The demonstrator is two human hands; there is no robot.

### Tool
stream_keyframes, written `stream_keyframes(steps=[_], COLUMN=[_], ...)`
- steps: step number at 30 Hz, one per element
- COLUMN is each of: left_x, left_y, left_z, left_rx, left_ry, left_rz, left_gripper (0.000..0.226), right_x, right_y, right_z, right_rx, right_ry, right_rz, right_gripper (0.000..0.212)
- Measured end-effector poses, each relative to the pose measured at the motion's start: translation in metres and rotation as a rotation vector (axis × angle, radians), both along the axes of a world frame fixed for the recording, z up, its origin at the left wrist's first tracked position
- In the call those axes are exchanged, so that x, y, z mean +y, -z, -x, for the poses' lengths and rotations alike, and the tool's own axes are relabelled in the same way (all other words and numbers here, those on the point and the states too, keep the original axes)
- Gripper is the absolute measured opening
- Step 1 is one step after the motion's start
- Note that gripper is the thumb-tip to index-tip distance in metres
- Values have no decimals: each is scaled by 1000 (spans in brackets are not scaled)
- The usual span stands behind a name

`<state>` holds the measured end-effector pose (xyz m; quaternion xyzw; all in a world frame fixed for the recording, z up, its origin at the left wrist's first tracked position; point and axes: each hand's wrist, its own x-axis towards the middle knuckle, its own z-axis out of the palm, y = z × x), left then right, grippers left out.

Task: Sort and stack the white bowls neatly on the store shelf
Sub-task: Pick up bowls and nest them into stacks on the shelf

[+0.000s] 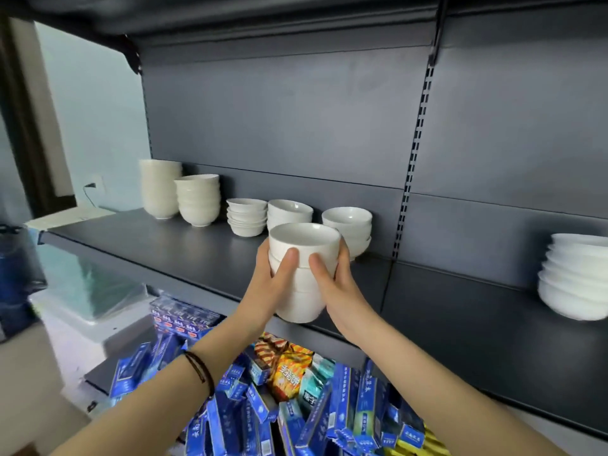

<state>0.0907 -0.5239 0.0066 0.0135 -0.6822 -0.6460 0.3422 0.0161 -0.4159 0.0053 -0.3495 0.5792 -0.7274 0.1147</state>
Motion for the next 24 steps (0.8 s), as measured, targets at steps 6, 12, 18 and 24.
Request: stream_keyframes(steps=[6, 12, 18, 24], left_x=[-61, -132, -193, -265], left_y=[2, 14, 17, 15], left_z=[-7, 22, 61, 76], left_rx=[-12, -9, 4, -69], left_ry=[-70, -90, -95, -82], left_rz=[-33, -44, -54, -60], left_gripper=[72, 68, 64, 73], right_x=[-72, -135, -196, -264], right_y=[5, 7, 6, 6], right_z=[8, 30, 63, 87], right_rx=[6, -9, 13, 9], right_ry=[-66, -123, -135, -190], right_rz=[-46, -116, -144, -157], right_gripper=[68, 62, 87, 86])
